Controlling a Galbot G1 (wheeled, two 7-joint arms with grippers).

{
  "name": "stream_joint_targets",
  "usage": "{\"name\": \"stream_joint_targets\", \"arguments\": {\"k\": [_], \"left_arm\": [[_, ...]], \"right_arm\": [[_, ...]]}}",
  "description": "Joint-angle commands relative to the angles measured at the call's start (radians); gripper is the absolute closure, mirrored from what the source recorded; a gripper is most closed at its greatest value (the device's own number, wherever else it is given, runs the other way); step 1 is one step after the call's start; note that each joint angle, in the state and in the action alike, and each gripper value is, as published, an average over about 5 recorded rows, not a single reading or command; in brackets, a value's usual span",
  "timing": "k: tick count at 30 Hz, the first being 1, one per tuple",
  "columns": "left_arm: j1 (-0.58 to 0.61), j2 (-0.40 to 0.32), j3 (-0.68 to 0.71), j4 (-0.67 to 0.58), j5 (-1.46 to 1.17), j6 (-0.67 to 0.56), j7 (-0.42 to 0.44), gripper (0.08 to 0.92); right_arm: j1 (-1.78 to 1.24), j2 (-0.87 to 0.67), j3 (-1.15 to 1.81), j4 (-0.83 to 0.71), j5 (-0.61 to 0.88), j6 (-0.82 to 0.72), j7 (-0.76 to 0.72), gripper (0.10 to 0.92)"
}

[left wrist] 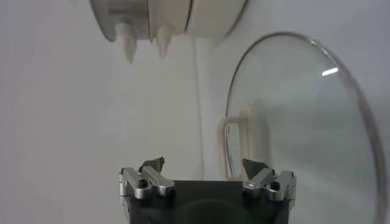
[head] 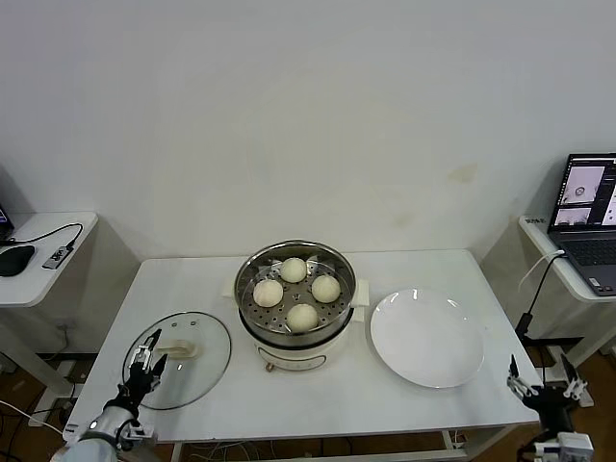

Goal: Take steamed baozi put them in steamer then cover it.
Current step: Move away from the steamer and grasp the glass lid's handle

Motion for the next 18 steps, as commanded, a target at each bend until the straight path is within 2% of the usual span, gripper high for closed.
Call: {"name": "stream_joint_targets", "arguments": {"k": [1,18], "left_arm": [[-0.136,0.003,0.044,0.095,0.034,-0.001,0.003,0.177],[-0.206,-0.026,0.097,0.194,-0.008,-0.002,-0.017,0.177]], "right_arm": [[-0.022,0.015,0.020,-0.009,-0.020,0.009,0.003,0.203],[-0.012,0.010,0.017,-0.044,-0.039,0.025,0.006,0.203]]}}
